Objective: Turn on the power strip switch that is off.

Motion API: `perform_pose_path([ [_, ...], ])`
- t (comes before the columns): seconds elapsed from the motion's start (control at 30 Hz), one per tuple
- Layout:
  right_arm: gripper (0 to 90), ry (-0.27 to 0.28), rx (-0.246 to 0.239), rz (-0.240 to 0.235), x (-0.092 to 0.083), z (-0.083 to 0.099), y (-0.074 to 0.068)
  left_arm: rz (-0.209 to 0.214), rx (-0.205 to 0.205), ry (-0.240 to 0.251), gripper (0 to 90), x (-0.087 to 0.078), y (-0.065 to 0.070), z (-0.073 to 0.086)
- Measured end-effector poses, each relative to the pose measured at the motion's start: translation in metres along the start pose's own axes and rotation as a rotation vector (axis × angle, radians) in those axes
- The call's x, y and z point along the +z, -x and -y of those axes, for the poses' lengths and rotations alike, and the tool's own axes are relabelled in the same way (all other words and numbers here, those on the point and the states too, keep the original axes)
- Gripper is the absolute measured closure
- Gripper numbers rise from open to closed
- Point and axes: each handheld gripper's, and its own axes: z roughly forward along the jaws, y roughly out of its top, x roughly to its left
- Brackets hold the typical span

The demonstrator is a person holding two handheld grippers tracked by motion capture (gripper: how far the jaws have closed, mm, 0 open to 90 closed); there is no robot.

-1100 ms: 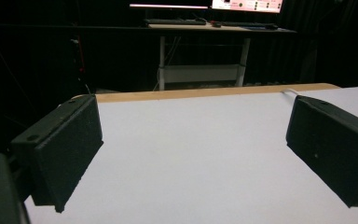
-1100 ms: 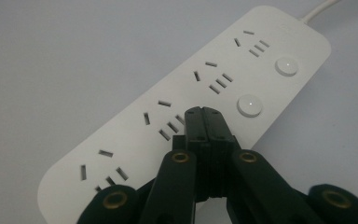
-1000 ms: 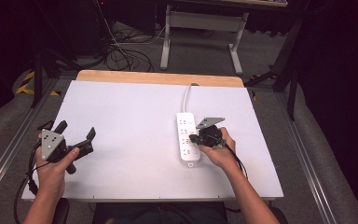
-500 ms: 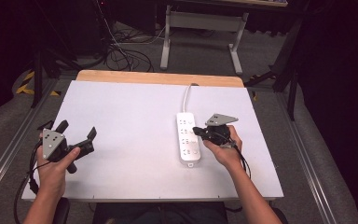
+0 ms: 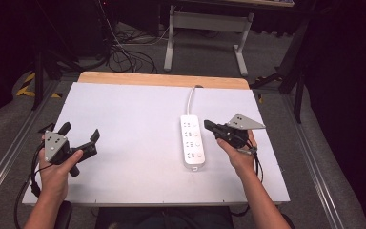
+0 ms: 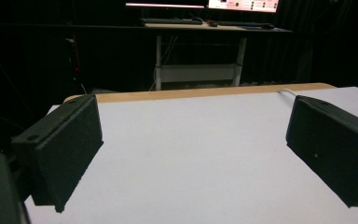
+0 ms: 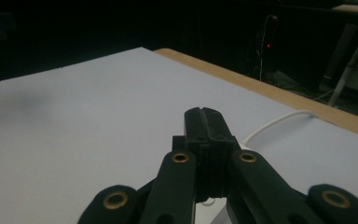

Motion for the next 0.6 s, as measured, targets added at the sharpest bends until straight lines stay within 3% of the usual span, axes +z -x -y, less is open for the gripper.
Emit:
perform_pose_path([
  [0.33, 90.0, 0.138, 0.038, -0.016, -0.027, 0.003, 0.008, -0.003, -0.004, 0.002, 4.0, -0.001, -0.001, 0.0],
  [0.6, 90.0, 0.216, 0.047, -0.009, -0.048, 0.005, 0.011, -0.004, -0.007, 0.005, 4.1, -0.001, -0.001, 0.0],
])
